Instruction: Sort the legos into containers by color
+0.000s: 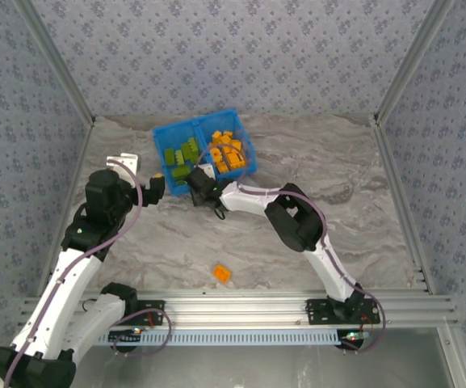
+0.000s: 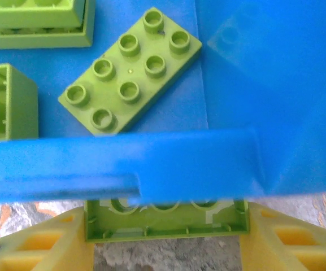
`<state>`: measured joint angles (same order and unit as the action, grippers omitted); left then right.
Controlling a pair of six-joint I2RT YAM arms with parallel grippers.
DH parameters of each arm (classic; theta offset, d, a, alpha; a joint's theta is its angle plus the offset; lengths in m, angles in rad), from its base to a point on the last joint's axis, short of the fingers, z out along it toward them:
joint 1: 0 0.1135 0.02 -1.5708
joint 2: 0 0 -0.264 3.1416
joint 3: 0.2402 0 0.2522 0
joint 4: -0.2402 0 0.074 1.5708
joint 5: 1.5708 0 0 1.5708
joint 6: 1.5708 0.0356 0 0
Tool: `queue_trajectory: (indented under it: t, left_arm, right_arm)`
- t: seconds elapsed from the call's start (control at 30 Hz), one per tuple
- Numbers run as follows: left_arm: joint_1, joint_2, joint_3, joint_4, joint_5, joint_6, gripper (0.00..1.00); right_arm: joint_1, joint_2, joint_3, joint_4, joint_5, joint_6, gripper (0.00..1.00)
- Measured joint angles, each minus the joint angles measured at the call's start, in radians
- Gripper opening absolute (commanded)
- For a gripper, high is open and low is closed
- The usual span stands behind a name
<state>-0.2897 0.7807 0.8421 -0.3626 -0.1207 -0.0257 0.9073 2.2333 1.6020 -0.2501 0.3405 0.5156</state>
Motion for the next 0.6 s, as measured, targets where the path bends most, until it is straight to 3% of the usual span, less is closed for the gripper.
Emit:
queue_trajectory:
  t: [0.2, 0.37, 0.6]
  left_arm:
    - [0.0, 0.001, 0.0, 0.0, 0.0, 0.0, 0.99]
    - [0.0, 0.001, 0.0, 0.0, 0.0, 0.0, 0.99]
    - [0.0, -0.005, -0.003, 0.001, -0.004, 0.0, 0.99]
  right_arm:
    - [0.041, -0.16, -0.181, -0.046, -0.007, 0.001, 0.49]
    - [0.076, -0.311, -0.205, -0.084, -0.006, -0.013, 0.49]
    - [0.058, -0.284, 0.131, -0.152, -0.023, -0.039, 0.49]
